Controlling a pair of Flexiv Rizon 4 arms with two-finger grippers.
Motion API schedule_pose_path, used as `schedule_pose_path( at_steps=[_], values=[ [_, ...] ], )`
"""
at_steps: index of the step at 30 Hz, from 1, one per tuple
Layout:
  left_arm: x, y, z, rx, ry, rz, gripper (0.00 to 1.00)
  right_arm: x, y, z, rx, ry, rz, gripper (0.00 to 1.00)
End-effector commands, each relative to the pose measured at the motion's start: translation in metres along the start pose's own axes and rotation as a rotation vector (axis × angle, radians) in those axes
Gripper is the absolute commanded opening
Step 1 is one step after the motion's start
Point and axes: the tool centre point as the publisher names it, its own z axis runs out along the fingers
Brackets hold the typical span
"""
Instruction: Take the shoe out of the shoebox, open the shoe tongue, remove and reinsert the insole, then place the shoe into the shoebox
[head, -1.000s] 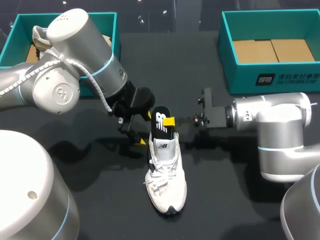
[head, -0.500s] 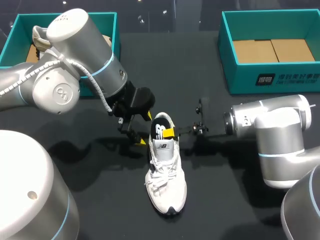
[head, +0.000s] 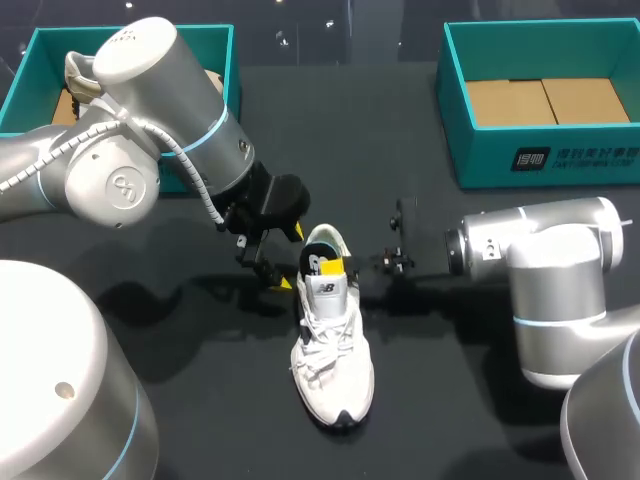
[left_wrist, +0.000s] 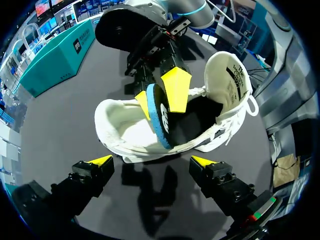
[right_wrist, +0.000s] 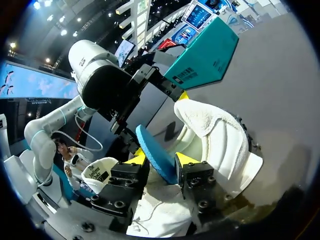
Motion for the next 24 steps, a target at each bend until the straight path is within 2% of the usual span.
schedule_pose_path(
  at_steps=[1,13,20,21,23,24],
  values=[
    [0.000,0.000,0.000,-0.001,0.001,0.001,1.00,0.001,0.006,0.001,-0.015,-0.006,-0.023,0.45],
    [0.000,0.000,0.000,-0.001,0.001,0.001,1.00,-0.004,0.024,0.002,-0.036,0.021,-0.086,0.49],
    [0.000,0.000,0.000,-0.001,0.001,0.001,1.00,-0.014,0.028,0.008,-0.031,0.029,-0.075,0.46],
    [0.000,0.000,0.000,-0.001,0.001,0.001,1.00,-0.016,0.028,0.008,-0.033,0.025,-0.069,0.44],
    [0.000,0.000,0.000,-0.001,0.001,0.001,1.00,-0.018,0.028,0.009,-0.039,0.016,-0.052,0.26],
    [0.000,0.000,0.000,-0.001,0.001,0.001,1.00,-0.020,0.028,0.009,-0.041,0.009,-0.046,0.00]
  ],
)
